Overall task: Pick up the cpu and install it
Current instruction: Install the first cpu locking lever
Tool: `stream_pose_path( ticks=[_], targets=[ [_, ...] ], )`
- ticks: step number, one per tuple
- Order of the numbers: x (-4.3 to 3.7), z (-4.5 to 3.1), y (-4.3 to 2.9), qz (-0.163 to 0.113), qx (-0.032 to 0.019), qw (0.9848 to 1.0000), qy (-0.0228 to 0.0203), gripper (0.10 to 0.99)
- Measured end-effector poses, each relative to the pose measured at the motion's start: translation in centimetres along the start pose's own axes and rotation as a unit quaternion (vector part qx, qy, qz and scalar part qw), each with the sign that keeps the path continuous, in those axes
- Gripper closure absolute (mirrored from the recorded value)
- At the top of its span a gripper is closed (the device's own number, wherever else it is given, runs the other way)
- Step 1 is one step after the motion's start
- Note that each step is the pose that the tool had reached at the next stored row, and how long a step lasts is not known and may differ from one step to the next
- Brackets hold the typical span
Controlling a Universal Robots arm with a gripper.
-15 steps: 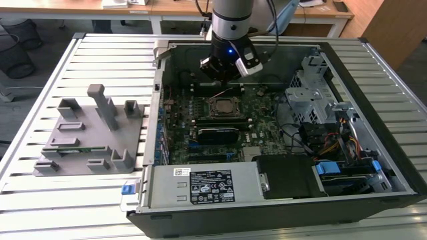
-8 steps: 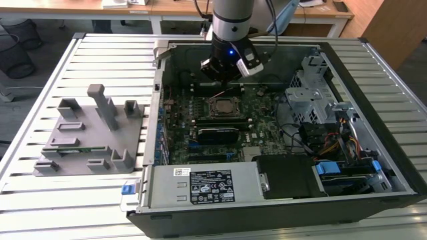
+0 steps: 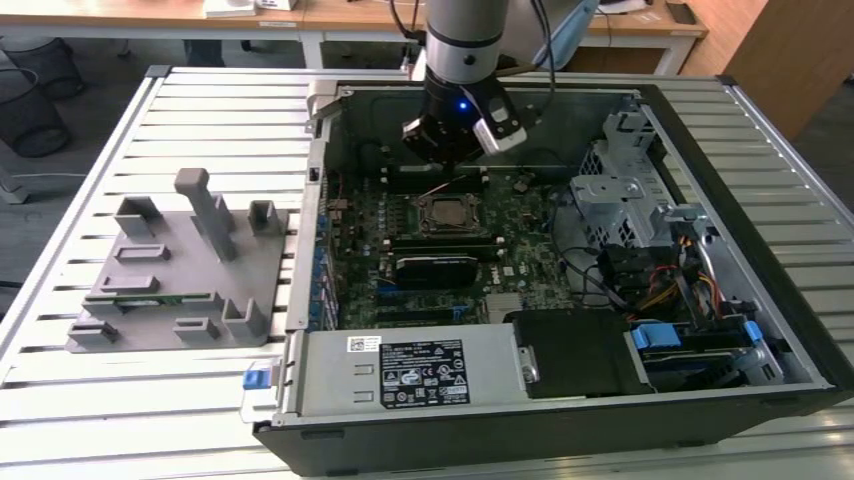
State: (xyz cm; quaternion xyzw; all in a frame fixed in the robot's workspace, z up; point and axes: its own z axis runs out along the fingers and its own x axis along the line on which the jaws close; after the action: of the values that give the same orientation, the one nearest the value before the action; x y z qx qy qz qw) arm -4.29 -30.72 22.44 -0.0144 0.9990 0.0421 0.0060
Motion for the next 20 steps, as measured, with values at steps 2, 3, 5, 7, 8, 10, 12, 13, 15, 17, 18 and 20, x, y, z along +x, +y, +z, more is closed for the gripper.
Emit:
stream_pose_path(
  ticks=[2, 3, 5, 7, 8, 10, 12, 13, 15, 17, 18, 20],
  targets=[
    [-0.09, 0.10, 0.04, 0.000, 0.0001, 1.0000, 0.0001, 0.980],
    [-0.14, 0.14, 0.06, 0.000, 0.0001, 1.0000, 0.0001, 0.980],
    [-0.25, 0.24, 0.10, 0.000, 0.0002, 1.0000, 0.0000, 0.980],
    [-0.34, 0.33, 0.14, 0.000, 0.0003, 1.0000, 0.0001, 0.980],
    [-0.40, 0.37, 0.16, 0.000, 0.0003, 1.0000, 0.0001, 0.980],
    [-0.53, 0.45, 0.16, 0.000, 0.0003, 1.0000, 0.0000, 0.980],
    [-0.71, 0.51, 0.15, 0.000, 0.0004, 1.0000, 0.0001, 0.980],
    [-0.84, 0.54, 0.14, 0.000, 0.0004, 1.0000, 0.0001, 0.980],
    [-1.04, 0.61, 0.13, 0.000, 0.0003, 1.0000, 0.0000, 0.980],
    [-1.18, 0.68, 0.12, 0.000, 0.0003, 1.0000, 0.0000, 0.980],
    [-1.22, 0.73, 0.12, 0.000, 0.0003, 1.0000, 0.0000, 0.980],
    [-1.28, 0.84, 0.11, 0.000, 0.0005, 1.0000, 0.0000, 0.980]
  ],
)
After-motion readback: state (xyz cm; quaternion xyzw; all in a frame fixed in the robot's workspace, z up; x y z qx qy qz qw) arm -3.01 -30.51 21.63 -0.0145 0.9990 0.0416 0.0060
